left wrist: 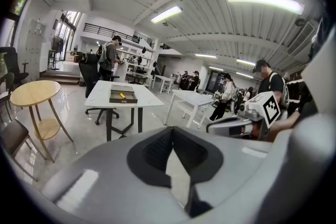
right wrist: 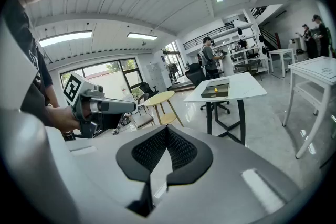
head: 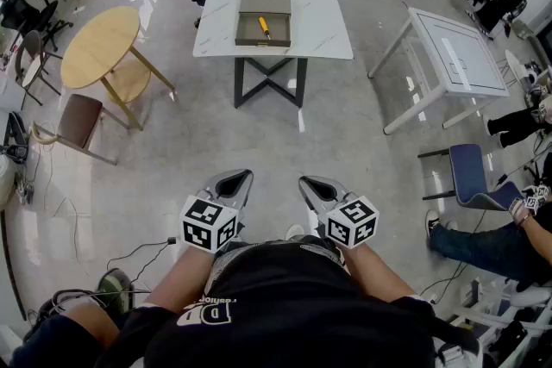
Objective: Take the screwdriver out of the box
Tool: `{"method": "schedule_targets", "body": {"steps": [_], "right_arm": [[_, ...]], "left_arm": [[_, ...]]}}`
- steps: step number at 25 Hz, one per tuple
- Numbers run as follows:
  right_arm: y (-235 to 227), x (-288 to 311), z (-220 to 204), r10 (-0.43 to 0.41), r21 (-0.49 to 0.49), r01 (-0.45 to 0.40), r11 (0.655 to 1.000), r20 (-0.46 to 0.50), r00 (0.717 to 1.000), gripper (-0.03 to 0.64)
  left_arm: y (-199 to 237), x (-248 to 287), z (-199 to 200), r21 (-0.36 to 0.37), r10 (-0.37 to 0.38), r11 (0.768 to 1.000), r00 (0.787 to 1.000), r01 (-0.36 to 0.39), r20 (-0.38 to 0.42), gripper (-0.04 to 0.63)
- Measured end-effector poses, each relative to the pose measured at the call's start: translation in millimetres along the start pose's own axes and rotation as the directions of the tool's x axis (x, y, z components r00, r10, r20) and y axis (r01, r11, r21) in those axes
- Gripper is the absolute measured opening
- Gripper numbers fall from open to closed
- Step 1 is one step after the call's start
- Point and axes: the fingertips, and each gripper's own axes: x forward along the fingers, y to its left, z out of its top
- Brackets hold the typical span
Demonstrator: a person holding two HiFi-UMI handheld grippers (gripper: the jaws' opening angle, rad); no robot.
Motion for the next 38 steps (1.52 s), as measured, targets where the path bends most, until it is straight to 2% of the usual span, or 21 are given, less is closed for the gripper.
{"method": "schedule_targets", "body": {"steps": [8, 17, 28, 33, 38], "right_arm": [[-16.2, -7.7, 6.3, 0.019, -0.011, -0.019, 1.000, 0.005, 1.000, 0.000], [-34.5, -24.5, 12.4, 0.080, -0.041, -0.080, 0.996, 0.016, 0.997, 0.002], [-74.7, -40.2, 3.6, 0.104, -0.015, -0.104, 0.994, -0.001, 0.995, 0.002], [-86.1, -29.7, 10.9, 0.105, 0.002, -0.105, 0.994, -0.001, 0.994, 0.002], [-102.1, -10.9, 19.7, 0.089, 0.006, -0.089, 0.996, -0.002, 0.996, 0.002]], "left_arm": [[-10.1, 14.8, 5.6, 0.004, 0.019, 1.000, 1.000, -0.019, 0.001, 0.058], [-35.3, 41.6, 9.6, -0.002, 0.041, 0.999, 0.999, -0.041, 0.007, 0.058], [-57.1, 67.8, 4.1, -0.030, 0.089, 0.996, 0.996, -0.090, -0.012, 0.058], [-50.6, 76.9, 9.5, -0.036, 0.096, 0.995, 0.995, -0.097, -0.022, 0.058], [-30.7, 101.3, 15.8, -0.036, 0.070, 0.997, 0.997, -0.071, -0.034, 0.058]]}}
